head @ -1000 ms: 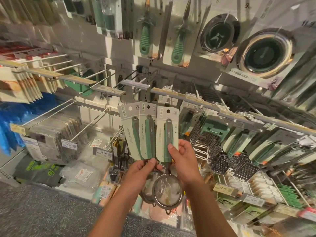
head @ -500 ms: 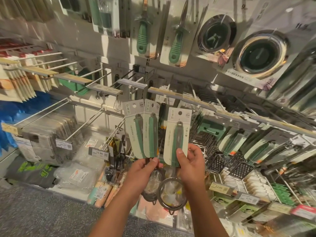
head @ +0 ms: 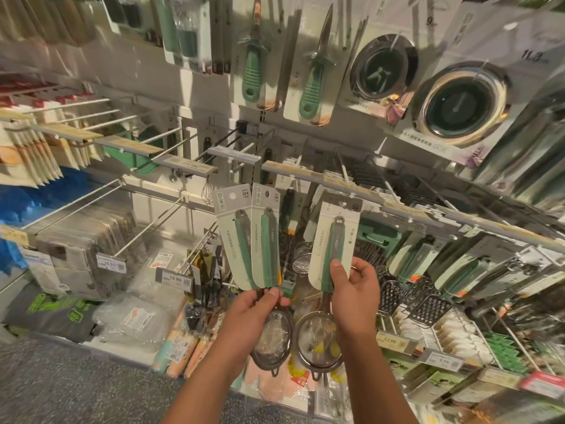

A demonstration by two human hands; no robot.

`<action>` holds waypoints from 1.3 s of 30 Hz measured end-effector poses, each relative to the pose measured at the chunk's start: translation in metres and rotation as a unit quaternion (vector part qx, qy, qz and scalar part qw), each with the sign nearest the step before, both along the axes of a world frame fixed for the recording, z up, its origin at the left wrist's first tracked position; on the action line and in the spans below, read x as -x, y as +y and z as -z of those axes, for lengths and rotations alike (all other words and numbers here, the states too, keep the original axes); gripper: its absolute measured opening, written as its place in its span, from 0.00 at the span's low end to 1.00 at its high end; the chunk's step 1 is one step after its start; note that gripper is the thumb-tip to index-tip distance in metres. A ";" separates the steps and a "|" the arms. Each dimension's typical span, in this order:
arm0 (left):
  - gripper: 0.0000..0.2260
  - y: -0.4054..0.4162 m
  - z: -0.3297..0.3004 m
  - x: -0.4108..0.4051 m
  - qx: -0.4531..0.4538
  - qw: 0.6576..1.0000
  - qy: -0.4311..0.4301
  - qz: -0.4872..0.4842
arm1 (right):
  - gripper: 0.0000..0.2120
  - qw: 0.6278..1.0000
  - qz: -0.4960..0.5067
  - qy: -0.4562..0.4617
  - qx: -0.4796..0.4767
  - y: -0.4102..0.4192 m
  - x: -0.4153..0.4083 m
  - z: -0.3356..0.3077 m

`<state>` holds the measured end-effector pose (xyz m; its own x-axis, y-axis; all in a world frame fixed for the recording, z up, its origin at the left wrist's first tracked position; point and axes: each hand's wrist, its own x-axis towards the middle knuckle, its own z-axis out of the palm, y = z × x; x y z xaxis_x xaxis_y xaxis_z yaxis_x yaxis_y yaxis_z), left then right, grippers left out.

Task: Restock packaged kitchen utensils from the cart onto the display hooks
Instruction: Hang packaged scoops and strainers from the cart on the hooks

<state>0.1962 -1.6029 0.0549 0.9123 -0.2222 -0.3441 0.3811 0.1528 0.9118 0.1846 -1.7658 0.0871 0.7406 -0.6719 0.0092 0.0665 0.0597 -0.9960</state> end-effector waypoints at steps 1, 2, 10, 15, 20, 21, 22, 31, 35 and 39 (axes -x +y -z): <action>0.09 0.001 -0.001 0.000 0.001 1.000 0.000 -0.003 | 0.07 1.000 0.005 0.006 0.006 -0.001 -0.003 0.000; 0.09 0.001 -0.002 0.001 0.002 1.000 0.000 -0.005 | 0.06 1.000 0.007 0.014 0.021 -0.003 -0.006 -0.001; 0.11 0.006 -0.005 0.003 0.013 1.000 -0.006 0.011 | 0.33 0.992 -0.058 0.091 0.060 -0.006 -0.024 -0.006; 0.12 0.008 -0.003 0.002 0.017 0.999 0.003 0.044 | 0.13 0.982 -0.133 0.131 0.017 0.017 -0.016 0.002; 0.11 0.008 -0.004 0.006 -0.009 0.997 -0.012 0.071 | 0.14 0.968 -0.214 0.127 0.024 0.034 -0.015 0.002; 0.11 0.008 -0.005 0.007 -0.015 0.997 -0.016 0.078 | 0.14 0.967 -0.223 0.120 0.024 0.035 -0.015 0.001; 0.11 0.008 -0.005 0.007 -0.022 0.996 -0.020 0.084 | 0.13 0.967 -0.226 0.116 0.026 0.036 -0.014 0.000; 0.11 0.006 -0.007 0.006 -0.058 0.995 -0.036 0.079 | 0.07 0.981 -0.185 0.062 0.003 0.032 -0.009 -0.001; 0.10 0.005 -0.006 0.006 -0.049 0.997 -0.018 0.048 | 0.05 0.988 -0.151 0.043 -0.006 0.031 -0.003 -0.002; 0.13 0.005 -0.004 0.002 -0.067 0.997 -0.018 0.039 | 0.05 0.993 -0.109 0.042 -0.006 0.024 -0.001 0.002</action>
<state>0.1946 -1.5974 0.0585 0.9065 -0.2469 -0.3425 0.3535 0.0002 0.9354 0.1861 -1.7418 0.0850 0.8660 -0.4958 -0.0655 -0.0324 0.0752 -0.9966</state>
